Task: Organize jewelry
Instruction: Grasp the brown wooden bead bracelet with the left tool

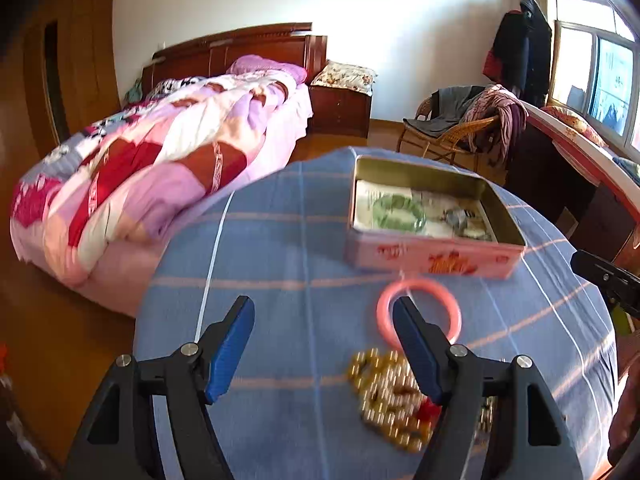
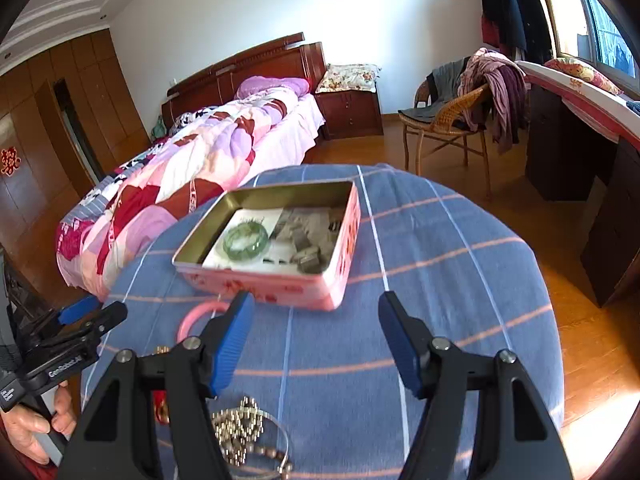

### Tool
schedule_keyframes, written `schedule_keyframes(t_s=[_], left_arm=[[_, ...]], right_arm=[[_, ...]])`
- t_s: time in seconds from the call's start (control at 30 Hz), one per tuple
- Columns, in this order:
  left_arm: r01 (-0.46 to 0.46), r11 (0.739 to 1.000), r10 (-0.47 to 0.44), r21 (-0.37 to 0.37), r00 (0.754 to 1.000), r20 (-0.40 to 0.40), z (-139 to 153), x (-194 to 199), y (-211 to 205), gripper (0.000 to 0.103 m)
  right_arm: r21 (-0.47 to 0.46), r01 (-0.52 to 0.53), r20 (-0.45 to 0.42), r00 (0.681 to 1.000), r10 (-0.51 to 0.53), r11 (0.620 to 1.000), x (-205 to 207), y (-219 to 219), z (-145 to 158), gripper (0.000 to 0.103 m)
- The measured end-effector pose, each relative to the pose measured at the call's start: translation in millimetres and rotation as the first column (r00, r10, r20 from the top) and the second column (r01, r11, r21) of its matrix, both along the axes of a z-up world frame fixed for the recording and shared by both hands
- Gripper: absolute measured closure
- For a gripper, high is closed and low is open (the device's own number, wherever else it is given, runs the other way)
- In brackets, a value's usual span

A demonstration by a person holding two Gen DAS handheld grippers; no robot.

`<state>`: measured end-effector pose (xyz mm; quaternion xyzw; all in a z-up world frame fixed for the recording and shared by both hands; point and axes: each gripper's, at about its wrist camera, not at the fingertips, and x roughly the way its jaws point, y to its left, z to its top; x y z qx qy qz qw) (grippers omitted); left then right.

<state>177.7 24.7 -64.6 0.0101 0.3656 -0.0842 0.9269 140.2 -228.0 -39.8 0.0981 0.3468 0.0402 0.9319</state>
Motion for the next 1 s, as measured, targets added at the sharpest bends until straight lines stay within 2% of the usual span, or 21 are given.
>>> schedule_keyframes(t_s=[0.23, 0.37, 0.47, 0.73, 1.0], left_arm=[[0.01, 1.0, -0.01, 0.018, 1.0, -0.026, -16.6, -25.5, 10.2, 0.031], [0.06, 0.998, -0.06, 0.005, 0.998, -0.029, -21.4, -37.9, 11.1, 0.031], [0.086, 0.996, -0.086, 0.009, 0.996, -0.027, -22.7, -45.3, 7.4, 0.031], [0.138, 0.99, -0.138, 0.003, 0.99, -0.009, -19.0, -58.3, -3.8, 0.031], [0.153, 0.988, -0.153, 0.003, 0.987, -0.043, -27.0, -74.2, -1.6, 0.031]], right_arm=[[-0.037, -0.024, -0.016, 1.0, 0.023, 0.999, -17.6, 9.7, -7.0, 0.035], [-0.043, -0.033, -0.029, 0.999, 0.032, 0.999, -26.6, 12.4, -12.7, 0.035], [-0.034, -0.04, -0.035, 0.999, 0.039, 0.999, -32.0, 14.5, -15.5, 0.035], [-0.094, -0.054, -0.057, 0.997, 0.049, 0.994, -40.0, 20.4, -24.5, 0.035], [-0.053, -0.071, -0.123, 0.99, 0.064, 0.996, -58.8, 9.3, -41.5, 0.035]])
